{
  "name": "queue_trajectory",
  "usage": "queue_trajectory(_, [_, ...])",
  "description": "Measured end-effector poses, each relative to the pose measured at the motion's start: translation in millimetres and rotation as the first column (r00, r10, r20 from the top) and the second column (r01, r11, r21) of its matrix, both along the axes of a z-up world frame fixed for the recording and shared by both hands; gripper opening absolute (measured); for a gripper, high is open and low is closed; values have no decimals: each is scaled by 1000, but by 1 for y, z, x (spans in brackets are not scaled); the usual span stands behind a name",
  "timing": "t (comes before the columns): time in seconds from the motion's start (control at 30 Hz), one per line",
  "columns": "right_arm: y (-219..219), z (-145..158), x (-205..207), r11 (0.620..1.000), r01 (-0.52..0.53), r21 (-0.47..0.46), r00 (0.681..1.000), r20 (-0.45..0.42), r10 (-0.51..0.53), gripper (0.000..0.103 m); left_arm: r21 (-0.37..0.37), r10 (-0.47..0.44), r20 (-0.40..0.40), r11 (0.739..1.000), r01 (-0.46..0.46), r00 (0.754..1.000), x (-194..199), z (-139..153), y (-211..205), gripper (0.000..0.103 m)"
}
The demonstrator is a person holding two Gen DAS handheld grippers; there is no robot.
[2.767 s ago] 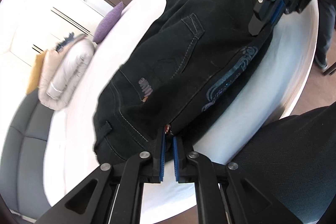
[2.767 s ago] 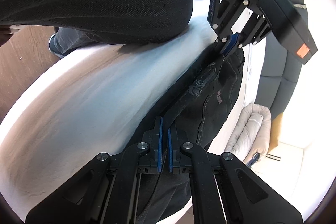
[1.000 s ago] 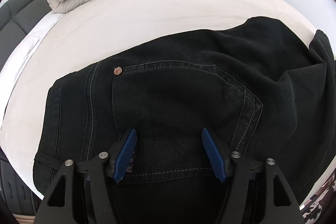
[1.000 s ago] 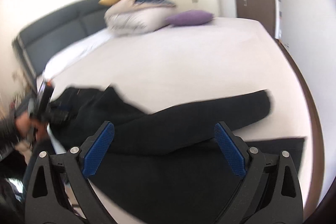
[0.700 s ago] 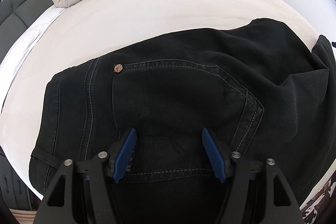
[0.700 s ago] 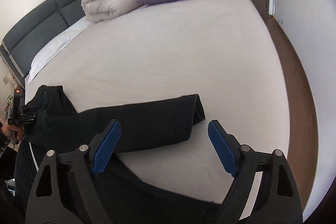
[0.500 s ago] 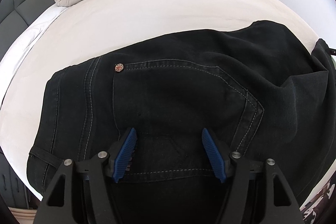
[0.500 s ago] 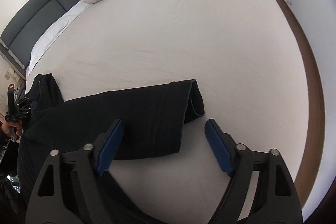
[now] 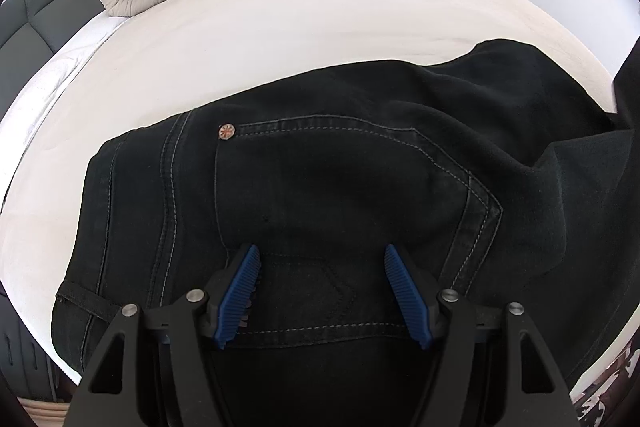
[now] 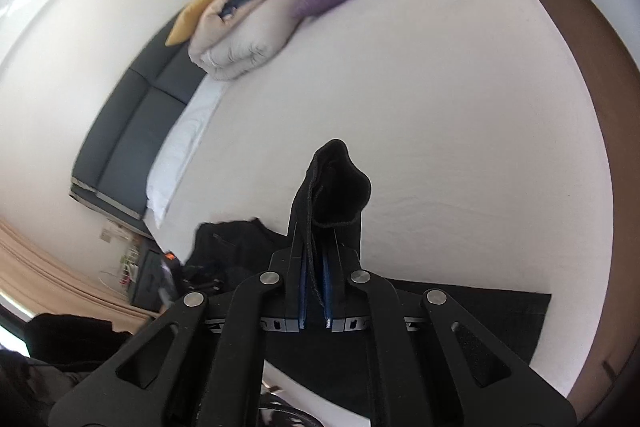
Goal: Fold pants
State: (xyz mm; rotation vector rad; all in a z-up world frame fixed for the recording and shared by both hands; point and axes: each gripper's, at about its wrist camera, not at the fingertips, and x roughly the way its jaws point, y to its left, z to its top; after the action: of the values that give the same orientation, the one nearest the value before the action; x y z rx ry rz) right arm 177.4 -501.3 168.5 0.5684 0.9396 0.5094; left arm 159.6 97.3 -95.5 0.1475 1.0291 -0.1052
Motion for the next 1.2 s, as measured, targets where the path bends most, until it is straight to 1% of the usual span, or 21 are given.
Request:
queue_trajectory(0.07, [-15, 18, 2, 988, 107, 110, 993, -57, -101, 6, 3, -2, -3, 1000, 2, 1000, 0, 1, -1, 69])
queue_trajectory(0.1, [-29, 17, 6, 969, 182, 164, 980, -113, -165, 6, 3, -2, -4, 1000, 2, 1000, 0, 1, -2, 69])
queue_trajectory(0.13, [-46, 13, 13, 949, 257, 182, 959, -173, -226, 7, 4, -3, -7, 1000, 3, 1000, 0, 1, -3, 69])
queue_trajectory(0.2, [-74, -2, 21, 911, 379, 166, 911, -242, -334, 11, 8, -8, -12, 1000, 8, 1000, 1, 2, -4, 69])
queue_trajectory(0.27, [-103, -10, 15, 862, 494, 114, 858, -224, -462, 15, 10, -12, -16, 1000, 12, 1000, 1, 2, -5, 69])
queue_trajectory(0.3, [-122, -14, 9, 843, 527, 112, 842, -204, -499, 19, 10, -13, -17, 1000, 13, 1000, 2, 2, -6, 69])
queue_trajectory(0.33, [-136, -14, 2, 821, 555, 134, 828, -184, -530, 37, 12, -13, -18, 1000, 13, 1000, 2, 2, -7, 69])
queue_trajectory(0.37, [-150, -15, -6, 794, 584, 169, 810, -182, -558, 62, 13, -13, -18, 1000, 14, 1000, 2, 2, -7, 69])
queue_trajectory(0.4, [-160, -17, -14, 768, 609, 199, 793, -186, -581, 66, 14, -14, -16, 1000, 14, 1000, 2, 2, -8, 69])
queue_trajectory(0.43, [-171, -15, -21, 754, 624, 207, 781, -183, -597, 66, 13, -13, -14, 1000, 14, 1000, 2, 2, -8, 69])
queue_trajectory(0.5, [-175, -13, -35, 789, 594, 158, 805, -123, -581, 66, 12, -11, -10, 1000, 11, 1000, 1, 2, -9, 69])
queue_trajectory(0.6, [-147, -33, -53, 880, 466, 96, 884, -81, -460, 66, 13, -6, -3, 1000, 6, 1000, 0, 2, -9, 69])
queue_trajectory(0.63, [-140, -47, -55, 909, 404, 102, 913, -101, -394, 66, 14, -6, -2, 1000, 6, 1000, 0, 1, -9, 70])
queue_trajectory(0.7, [-130, -82, -62, 926, 338, 170, 933, -193, -305, 66, 14, -5, -4, 1000, 5, 1000, -1, 1, -9, 70])
queue_trajectory(0.77, [-127, -121, -72, 905, 360, 227, 914, -281, -293, 66, 14, -6, -1, 1000, 6, 1000, -2, 0, -8, 70])
queue_trajectory(0.87, [-128, -177, -97, 855, 460, 239, 853, -387, -350, 66, 14, -3, 2, 1000, 3, 1000, -3, 1, -8, 70])
queue_trajectory(0.9, [-127, -189, -95, 840, 487, 241, 837, -405, -368, 62, 15, -2, 1, 1000, 2, 1000, -3, 1, -8, 70])
queue_trajectory(0.97, [-125, -196, -93, 819, 509, 266, 836, -381, -396, 60, 17, 0, -1, 1000, 0, 1000, -3, 1, -9, 70])
queue_trajectory(1.03, [-117, -202, -87, 816, 507, 275, 840, -368, -398, 60, 17, 2, 0, 1000, -2, 1000, -3, 1, -10, 70])
queue_trajectory(1.1, [-109, -208, -80, 804, 521, 287, 834, -375, -406, 60, 15, 3, 3, 1000, -3, 1000, -4, 2, -9, 70])
queue_trajectory(1.2, [-98, -222, -73, 783, 546, 299, 823, -370, -432, 54, 12, 3, 7, 1000, -3, 1000, -6, 3, -7, 70])
